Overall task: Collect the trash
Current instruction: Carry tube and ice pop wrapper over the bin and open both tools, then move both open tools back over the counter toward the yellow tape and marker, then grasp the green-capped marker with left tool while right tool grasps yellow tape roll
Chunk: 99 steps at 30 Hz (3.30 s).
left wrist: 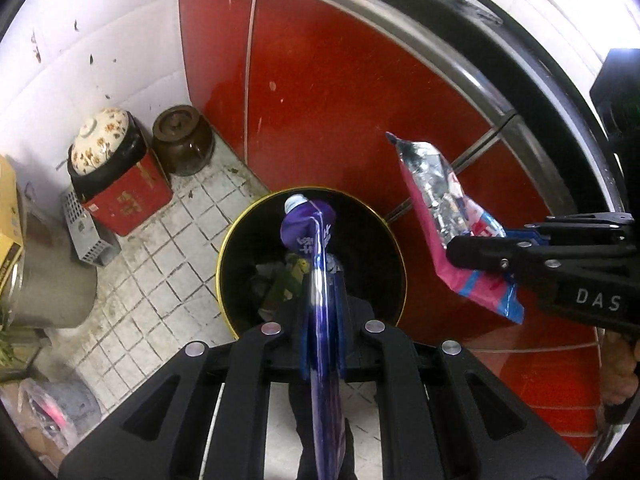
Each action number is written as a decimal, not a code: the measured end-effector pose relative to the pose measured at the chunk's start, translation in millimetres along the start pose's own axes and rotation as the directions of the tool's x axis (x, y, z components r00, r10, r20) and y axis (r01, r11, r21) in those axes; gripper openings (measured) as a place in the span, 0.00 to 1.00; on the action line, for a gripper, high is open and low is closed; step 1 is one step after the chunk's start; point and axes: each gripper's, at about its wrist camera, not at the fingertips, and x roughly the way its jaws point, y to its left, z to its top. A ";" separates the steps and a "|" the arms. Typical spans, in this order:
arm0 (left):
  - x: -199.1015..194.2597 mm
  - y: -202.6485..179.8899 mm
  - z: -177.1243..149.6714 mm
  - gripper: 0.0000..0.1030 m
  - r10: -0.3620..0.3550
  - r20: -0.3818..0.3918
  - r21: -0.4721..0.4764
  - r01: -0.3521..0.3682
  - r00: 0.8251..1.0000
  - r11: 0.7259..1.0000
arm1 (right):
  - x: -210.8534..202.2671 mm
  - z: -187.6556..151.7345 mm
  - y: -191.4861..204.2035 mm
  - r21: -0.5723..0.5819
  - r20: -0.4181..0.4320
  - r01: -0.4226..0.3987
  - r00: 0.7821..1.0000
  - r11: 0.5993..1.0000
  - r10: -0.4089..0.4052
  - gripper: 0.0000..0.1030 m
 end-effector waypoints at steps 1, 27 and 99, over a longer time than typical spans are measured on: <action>3.3 2.0 0.5 0.10 -0.007 -0.004 -0.004 0.007 1.000 1.000 | 2.5 1.4 -1.6 0.003 0.002 0.006 1.000 1.000 -0.006 0.27; -84.3 -13.6 2.7 0.85 0.080 0.122 0.076 -0.090 0.989 0.993 | -154.1 -49.0 -14.0 0.038 0.231 -0.084 0.970 0.996 0.073 0.72; 113.0 -839.9 -3.3 0.27 -0.393 -0.388 0.921 0.365 0.834 -0.133 | -341.9 -329.4 -685.9 0.733 0.281 0.130 0.836 0.668 -0.472 0.54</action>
